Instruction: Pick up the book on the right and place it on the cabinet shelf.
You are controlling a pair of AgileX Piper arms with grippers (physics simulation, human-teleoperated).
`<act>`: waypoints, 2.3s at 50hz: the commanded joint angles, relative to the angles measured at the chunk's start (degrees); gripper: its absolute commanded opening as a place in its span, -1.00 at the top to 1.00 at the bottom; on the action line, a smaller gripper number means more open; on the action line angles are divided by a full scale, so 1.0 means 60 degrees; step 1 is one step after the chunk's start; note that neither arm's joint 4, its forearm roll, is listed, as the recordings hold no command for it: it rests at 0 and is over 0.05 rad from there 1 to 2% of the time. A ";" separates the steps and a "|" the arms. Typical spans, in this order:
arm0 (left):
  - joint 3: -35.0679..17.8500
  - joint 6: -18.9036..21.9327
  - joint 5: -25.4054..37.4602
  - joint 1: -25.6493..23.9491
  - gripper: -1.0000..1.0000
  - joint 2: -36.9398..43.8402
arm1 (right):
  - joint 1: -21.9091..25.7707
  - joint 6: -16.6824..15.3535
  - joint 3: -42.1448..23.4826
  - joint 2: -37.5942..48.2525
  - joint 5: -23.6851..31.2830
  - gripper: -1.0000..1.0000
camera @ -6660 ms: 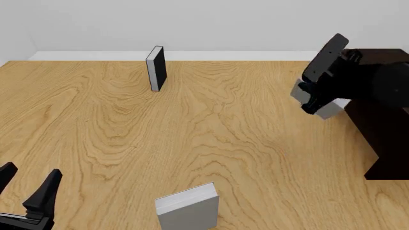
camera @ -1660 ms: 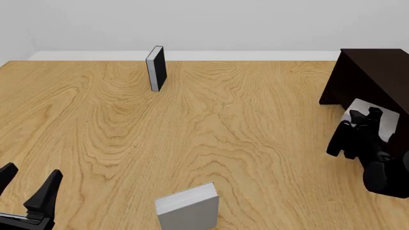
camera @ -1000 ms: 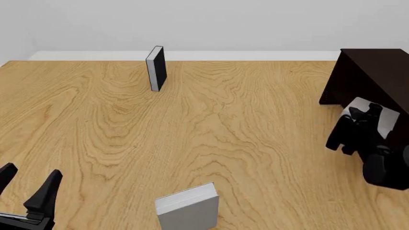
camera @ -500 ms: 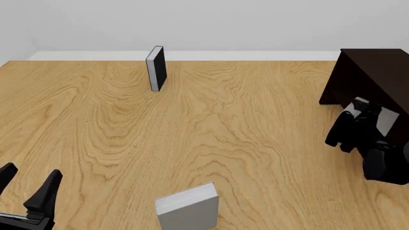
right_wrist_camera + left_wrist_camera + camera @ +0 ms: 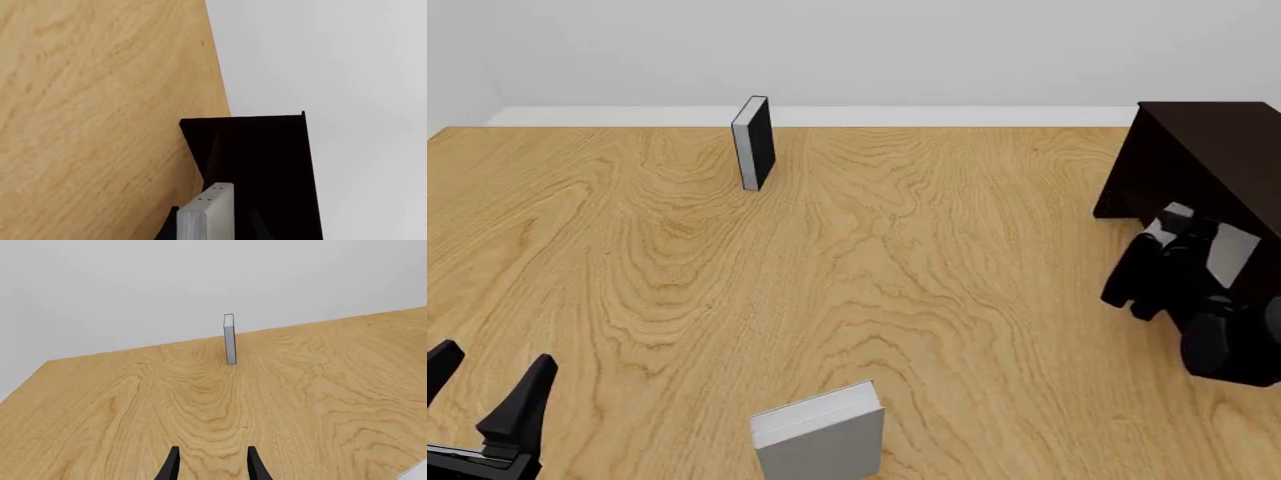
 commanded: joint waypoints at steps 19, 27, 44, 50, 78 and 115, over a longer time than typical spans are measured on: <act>0.0000 0.0045 0.0033 -0.0015 -1.00 -0.0005 | 0.0458 0.0190 0.0062 0.0070 -0.0120 -1.00; 0.0000 0.0062 0.0046 -0.0011 -1.00 -0.0007 | 0.0583 0.0254 0.0062 0.0140 -0.0110 -1.00; 0.0000 0.0077 0.0034 -0.0030 -1.00 -0.0004 | 0.0817 0.0393 -0.0120 0.0076 0.0091 -1.00; 0.0000 0.0068 0.0038 -0.0056 -1.00 -0.0003 | 0.0797 0.0352 -0.0168 -0.0052 0.0141 -1.00; 0.0000 0.0057 0.0043 -0.0053 -1.00 -0.0005 | 0.0564 0.0262 -0.0147 -0.0051 -0.0006 -1.00; 0.0000 0.0075 0.0015 -0.0102 -1.00 0.0006 | -0.0032 0.0301 0.0488 -0.0294 -0.0407 -1.00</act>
